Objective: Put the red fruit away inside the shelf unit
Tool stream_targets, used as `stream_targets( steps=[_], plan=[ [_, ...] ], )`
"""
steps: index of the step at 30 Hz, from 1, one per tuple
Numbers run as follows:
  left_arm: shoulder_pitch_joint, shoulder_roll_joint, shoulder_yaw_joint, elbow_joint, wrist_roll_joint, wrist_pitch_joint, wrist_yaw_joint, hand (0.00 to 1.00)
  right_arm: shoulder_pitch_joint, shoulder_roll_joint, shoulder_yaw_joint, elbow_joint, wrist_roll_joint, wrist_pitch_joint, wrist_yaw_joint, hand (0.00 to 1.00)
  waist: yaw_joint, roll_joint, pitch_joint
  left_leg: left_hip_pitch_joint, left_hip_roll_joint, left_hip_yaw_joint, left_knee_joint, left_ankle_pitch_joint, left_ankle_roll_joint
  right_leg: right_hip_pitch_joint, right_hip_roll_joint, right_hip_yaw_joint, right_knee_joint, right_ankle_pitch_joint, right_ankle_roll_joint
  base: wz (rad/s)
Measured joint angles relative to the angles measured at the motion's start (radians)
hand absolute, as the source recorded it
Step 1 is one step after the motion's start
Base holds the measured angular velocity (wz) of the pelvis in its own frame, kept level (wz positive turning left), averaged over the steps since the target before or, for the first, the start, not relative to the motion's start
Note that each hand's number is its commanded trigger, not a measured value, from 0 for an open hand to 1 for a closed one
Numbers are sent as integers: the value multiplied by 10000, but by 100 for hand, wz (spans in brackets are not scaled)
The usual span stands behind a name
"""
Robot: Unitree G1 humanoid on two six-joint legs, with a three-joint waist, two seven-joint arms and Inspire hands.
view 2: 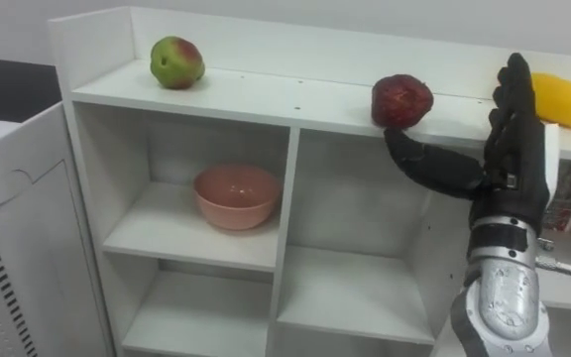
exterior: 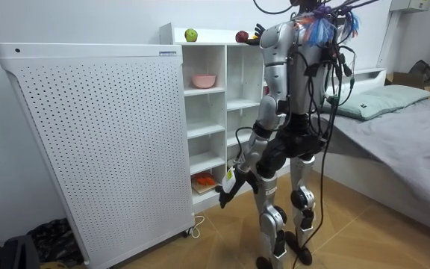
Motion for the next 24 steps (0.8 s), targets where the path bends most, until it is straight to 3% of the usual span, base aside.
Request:
stream_targets(
  steps=[6,16,21,22,23,24],
  plan=[
    [8,63,0,26,3,4,-153,0,-61,-42,42,153,36,67,93,0,23,-115,51,-15,2,4,24,1,-1,29,-7,-40,1,0,0,0],
    [-3,190,-1,-41,10,2,-359,0,-622,-108,208,332,28,148,671,0,-18,-96,45,-151,-1,1,93,3,3,-55,-60,-52,2,0,0,0],
    [-30,245,-26,-104,5,6,-387,0,-999,-499,758,481,23,179,993,0,-42,-88,41,-270,-11,-44,156,6,7,-118,-70,-72,3,0,0,3],
    [-32,250,-29,-104,5,7,-385,0,-1004,-499,758,486,23,180,1043,26,-37,-88,41,-273,-10,-54,156,6,7,-118,-71,-73,3,0,0,5],
    [-28,258,-27,-104,4,9,-380,0,-1004,-500,761,502,25,186,1118,61,-37,-88,41,-277,-10,-76,157,6,7,-115,-70,-83,2,0,0,4],
    [-19,274,-26,-105,4,12,-380,0,-1004,-500,762,516,26,230,1171,90,-35,-89,41,-283,-10,-84,156,6,7,-116,-70,-96,1,0,0,3]
  ],
)
